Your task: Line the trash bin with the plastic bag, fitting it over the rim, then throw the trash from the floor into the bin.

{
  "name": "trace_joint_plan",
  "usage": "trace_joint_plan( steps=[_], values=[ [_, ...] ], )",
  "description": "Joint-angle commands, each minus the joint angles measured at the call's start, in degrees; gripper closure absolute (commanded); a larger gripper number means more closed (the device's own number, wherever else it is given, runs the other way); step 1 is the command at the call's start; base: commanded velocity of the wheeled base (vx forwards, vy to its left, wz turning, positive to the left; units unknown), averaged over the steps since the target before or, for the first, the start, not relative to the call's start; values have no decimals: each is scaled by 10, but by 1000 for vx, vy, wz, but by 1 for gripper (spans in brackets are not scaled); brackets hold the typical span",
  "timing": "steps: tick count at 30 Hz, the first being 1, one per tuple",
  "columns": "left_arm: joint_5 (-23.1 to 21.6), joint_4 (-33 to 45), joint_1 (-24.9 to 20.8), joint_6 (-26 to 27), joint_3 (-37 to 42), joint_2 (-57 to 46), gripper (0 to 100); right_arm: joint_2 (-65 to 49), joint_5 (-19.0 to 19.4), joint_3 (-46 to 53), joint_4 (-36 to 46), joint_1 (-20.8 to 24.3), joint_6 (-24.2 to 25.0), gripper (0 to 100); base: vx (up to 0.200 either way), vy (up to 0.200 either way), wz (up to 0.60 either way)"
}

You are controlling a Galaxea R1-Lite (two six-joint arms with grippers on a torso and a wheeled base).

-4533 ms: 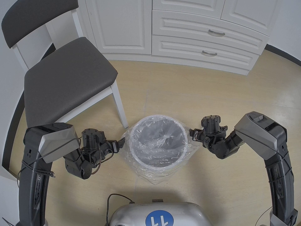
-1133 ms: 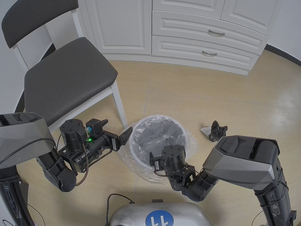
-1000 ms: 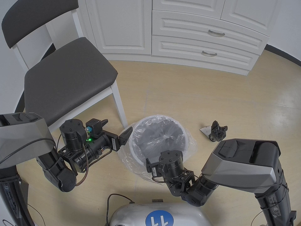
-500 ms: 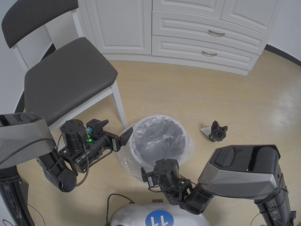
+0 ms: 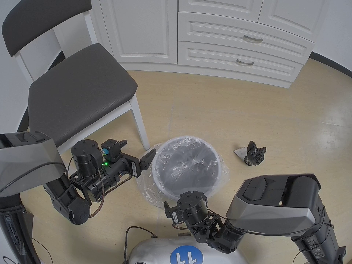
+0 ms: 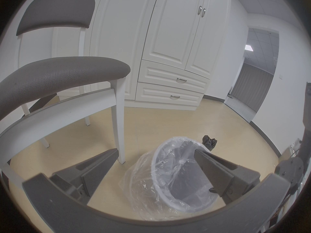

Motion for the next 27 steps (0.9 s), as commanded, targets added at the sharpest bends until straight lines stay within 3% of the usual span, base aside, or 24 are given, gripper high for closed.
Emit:
trace_joint_plan(
  steps=[1, 27],
  values=[
    [0, 0, 1, -1, -1, 2, 0, 25, 2, -15, 0, -6, 4, 0, 0, 0, 0],
    [0, 1, 5, 0, -9, 20, 0, -54, -2, 12, -18, -3, 16, 0, 0, 0, 0]
  ],
)
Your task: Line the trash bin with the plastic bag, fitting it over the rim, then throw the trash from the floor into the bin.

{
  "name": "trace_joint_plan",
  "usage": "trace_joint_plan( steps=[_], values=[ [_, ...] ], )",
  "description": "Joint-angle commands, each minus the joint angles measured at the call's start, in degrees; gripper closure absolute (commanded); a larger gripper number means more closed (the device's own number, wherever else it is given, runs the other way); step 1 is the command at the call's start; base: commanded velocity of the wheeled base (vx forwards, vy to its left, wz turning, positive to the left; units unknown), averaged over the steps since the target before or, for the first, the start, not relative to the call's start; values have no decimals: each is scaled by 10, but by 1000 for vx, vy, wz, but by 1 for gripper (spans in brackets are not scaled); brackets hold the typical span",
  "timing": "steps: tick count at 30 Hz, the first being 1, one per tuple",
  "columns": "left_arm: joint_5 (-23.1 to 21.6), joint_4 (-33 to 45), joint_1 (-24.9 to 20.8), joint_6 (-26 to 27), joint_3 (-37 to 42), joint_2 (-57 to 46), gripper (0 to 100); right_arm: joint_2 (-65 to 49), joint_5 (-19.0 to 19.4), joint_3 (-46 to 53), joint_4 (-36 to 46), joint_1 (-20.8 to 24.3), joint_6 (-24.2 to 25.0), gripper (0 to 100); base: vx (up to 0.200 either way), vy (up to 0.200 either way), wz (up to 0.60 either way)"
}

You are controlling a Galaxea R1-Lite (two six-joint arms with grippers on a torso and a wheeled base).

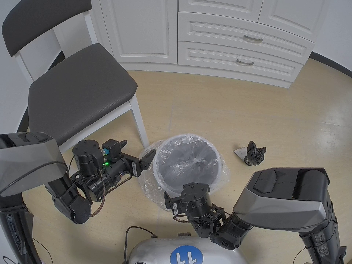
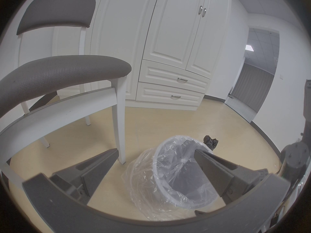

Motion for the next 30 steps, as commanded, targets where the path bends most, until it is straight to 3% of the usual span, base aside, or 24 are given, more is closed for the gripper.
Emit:
trace_joint_plan(
  steps=[1, 10, 21, 26, 30],
  values=[
    [0, 1, 3, -1, -7, 19, 0, -27, 0, 14, -1, 6, 0, 0, 0, 0, 0],
    [-1, 5, 24, 0, -37, 79, 0, -91, 0, 50, 5, 0, -7, 0, 0, 0, 0],
    [4, 9, 19, -1, -33, 131, 0, -178, -1, 70, 4, -78, -59, 0, 0, 0, 0],
    [47, 5, 17, 0, -14, 154, 0, -228, 1, 85, 6, -116, -85, 0, 0, 0, 0],
    [50, 2, 19, -1, -14, 175, 0, -241, 4, 92, 6, -129, -93, 0, 0, 0, 0]
  ],
)
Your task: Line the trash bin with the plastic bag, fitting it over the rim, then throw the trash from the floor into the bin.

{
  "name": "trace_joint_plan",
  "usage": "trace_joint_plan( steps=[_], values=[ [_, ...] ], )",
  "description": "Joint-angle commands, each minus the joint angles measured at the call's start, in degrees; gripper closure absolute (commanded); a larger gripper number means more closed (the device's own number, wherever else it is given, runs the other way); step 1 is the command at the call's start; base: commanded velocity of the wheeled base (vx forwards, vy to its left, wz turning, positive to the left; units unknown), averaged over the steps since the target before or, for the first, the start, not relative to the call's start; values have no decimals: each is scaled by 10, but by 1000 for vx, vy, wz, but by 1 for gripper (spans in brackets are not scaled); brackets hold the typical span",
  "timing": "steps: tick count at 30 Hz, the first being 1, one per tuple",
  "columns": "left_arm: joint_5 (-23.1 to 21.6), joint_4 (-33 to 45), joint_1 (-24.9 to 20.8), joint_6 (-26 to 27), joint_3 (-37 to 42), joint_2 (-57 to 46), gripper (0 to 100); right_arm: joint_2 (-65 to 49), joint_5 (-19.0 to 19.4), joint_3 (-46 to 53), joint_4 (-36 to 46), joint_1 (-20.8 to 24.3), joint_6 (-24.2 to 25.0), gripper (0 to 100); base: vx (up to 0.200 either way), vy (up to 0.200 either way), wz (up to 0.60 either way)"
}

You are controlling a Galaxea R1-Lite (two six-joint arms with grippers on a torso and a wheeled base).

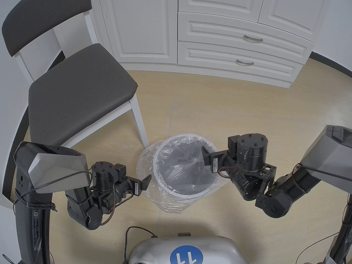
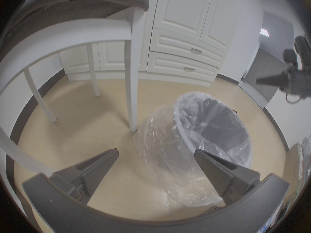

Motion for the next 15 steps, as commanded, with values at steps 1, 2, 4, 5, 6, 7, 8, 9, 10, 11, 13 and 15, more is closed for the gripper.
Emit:
trace_joint_plan(
  steps=[1, 2, 4, 5, 6, 7, 8, 9, 10, 11, 13, 15],
  values=[
    [2, -3, 2, -1, -7, 54, 0, -36, 2, 8, 1, -19, -4, 0, 0, 0, 0],
    [2, -3, 2, -2, -14, 62, 0, -36, 2, 8, 1, -20, -4, 0, 0, 0, 0],
    [2, -3, 4, -2, -54, 105, 0, -35, 2, 8, 2, -25, -4, 0, 0, 0, 0],
    [2, -2, 5, -2, -59, 111, 0, -34, 2, 8, 2, -25, -4, 0, 0, 0, 0],
    [-4, 7, 7, -7, -86, 127, 0, -32, 2, 9, 2, -28, -4, 0, 0, 0, 0],
    [-5, 19, 12, -11, -108, 133, 0, -31, 3, 8, 2, -31, -4, 0, 0, 0, 0],
    [-2, 34, 19, -9, -135, 139, 0, -27, 3, 8, 3, -35, -5, 0, 0, 0, 0],
    [-3, 37, 20, -9, -137, 139, 0, -27, 3, 8, 3, -36, -5, 0, 0, 0, 0],
    [-4, 67, 30, -9, -172, 143, 0, -20, 3, 7, 4, -41, -7, 0, 0, 0, 0],
    [-4, 67, 30, -9, -172, 143, 0, -20, 3, 7, 4, -41, -7, 0, 0, 0, 0],
    [-7, 134, 46, -9, -225, 145, 0, -9, 20, 5, 4, -56, -12, 0, 0, 0, 0],
    [-8, 168, 54, -9, -259, 150, 0, -3, 31, 4, 5, -61, -12, 0, 0, 0, 0]
  ],
)
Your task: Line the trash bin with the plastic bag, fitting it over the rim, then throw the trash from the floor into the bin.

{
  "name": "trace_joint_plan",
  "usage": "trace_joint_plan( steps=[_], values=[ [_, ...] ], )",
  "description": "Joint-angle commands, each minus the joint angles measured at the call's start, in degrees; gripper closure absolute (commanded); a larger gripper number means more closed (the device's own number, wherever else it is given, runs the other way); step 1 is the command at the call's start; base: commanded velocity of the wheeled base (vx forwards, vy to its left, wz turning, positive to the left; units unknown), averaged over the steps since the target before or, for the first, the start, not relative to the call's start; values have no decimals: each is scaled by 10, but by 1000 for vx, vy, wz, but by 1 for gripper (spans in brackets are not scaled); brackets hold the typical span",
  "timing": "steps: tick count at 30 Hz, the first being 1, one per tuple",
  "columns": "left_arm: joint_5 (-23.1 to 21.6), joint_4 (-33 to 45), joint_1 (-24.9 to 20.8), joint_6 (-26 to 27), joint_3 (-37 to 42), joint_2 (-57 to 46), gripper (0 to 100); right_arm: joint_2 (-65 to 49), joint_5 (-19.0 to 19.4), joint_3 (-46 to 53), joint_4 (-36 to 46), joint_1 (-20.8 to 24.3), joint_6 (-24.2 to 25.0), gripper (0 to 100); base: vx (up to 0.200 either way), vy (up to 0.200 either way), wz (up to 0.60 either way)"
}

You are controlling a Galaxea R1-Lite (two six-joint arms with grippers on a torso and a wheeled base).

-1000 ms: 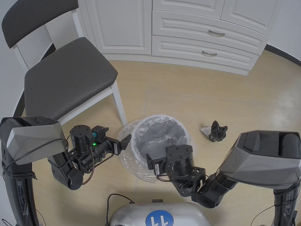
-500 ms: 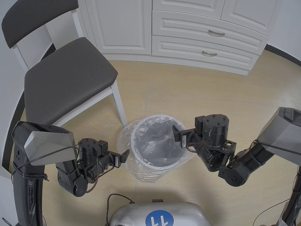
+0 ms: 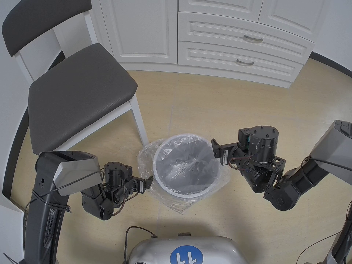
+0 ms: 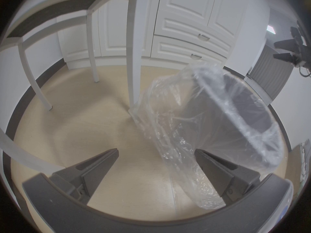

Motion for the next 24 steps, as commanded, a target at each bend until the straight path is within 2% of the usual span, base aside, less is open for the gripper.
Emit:
trace_joint_plan(
  steps=[1, 6, 8, 14, 17, 19, 23, 24],
  values=[
    [-3, 82, 34, -1, -107, 39, 0, 25, 20, -3, 4, -28, -5, 0, 0, 0, 0],
    [-17, 108, 41, -3, -127, 42, 0, 28, 23, -3, 20, -37, -11, 0, 0, 0, 0],
    [-39, 126, 43, -4, -144, 43, 0, 29, 44, 0, 41, -46, -12, 0, 0, 0, 0],
    [-44, 116, 42, -7, -135, 32, 0, 42, 52, 15, 44, -69, -34, 0, 0, 0, 0],
    [-46, 95, 40, -13, -107, 16, 0, 51, 63, 25, 43, -83, -56, 0, 0, 0, 0],
    [-53, 52, 34, -26, -57, -10, 0, 70, 84, 31, 43, -99, -72, 0, 0, 0, 0],
    [-73, 0, 23, -36, 5, -29, 0, 95, 88, 25, 43, -112, -79, 0, 0, 0, 0],
    [-81, -34, 16, -39, 36, -34, 0, 105, 89, 24, 44, -118, -85, 0, 0, 0, 0]
  ],
)
